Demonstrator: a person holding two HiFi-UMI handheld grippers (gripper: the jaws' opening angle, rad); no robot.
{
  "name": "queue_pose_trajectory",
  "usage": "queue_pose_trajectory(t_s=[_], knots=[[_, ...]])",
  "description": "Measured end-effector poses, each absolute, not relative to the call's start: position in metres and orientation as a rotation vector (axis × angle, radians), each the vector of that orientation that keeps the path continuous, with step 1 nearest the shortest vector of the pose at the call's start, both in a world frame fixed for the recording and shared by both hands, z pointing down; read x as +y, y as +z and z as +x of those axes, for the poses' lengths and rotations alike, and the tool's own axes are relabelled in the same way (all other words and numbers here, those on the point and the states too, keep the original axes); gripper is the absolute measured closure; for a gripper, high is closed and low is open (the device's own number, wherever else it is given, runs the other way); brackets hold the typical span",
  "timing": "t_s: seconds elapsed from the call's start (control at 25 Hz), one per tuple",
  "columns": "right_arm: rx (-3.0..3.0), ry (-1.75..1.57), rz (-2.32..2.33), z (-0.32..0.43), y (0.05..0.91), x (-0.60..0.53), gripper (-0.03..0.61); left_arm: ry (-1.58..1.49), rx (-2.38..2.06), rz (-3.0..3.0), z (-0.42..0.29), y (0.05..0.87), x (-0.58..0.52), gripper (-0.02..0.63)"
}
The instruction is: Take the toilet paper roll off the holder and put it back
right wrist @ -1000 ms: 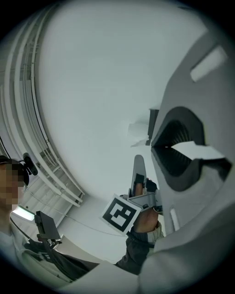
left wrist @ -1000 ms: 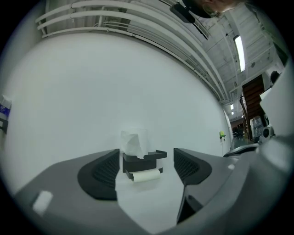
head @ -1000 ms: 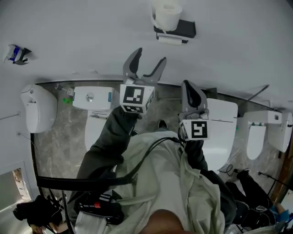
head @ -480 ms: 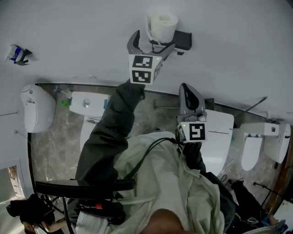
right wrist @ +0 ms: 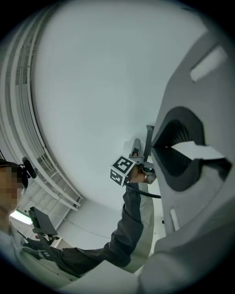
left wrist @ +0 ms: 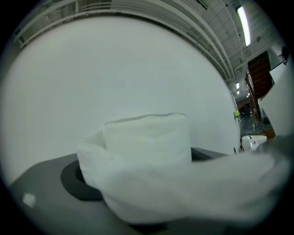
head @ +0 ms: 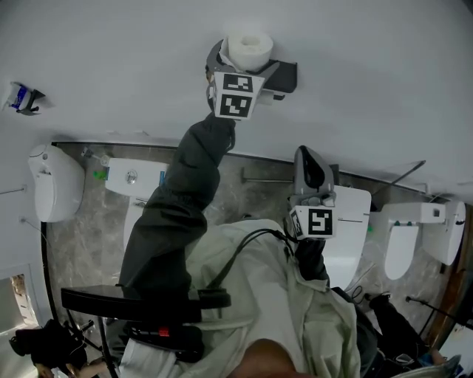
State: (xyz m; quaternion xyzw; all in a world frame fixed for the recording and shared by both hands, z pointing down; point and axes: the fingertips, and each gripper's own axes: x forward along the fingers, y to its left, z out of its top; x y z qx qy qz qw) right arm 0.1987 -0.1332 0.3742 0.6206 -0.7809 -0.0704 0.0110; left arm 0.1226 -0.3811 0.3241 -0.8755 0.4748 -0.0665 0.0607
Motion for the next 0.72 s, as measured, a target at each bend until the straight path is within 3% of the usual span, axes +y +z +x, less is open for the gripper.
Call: queue_pose_trajectory(t_s=[0.24, 0.36, 0.72], knots=[[-2.424, -0.223, 1.936, 0.203, 0.374, -0.138, 0.578, -0.196, 1.478, -2.624, 0.127, 0.329, -0.39, 0.053], [-2.418, -0.215, 1.942, 0.207, 0.376, -0.136, 0.578, -0.17, 1.445, -2.624, 0.127, 0.327, -0.386, 0.103], [-2.442, -0.187, 1.936, 0.197, 0.383, -0.132, 0.578, -0.044, 1.368, -2.602, 0.104, 0.297, -0.338, 0.121]])
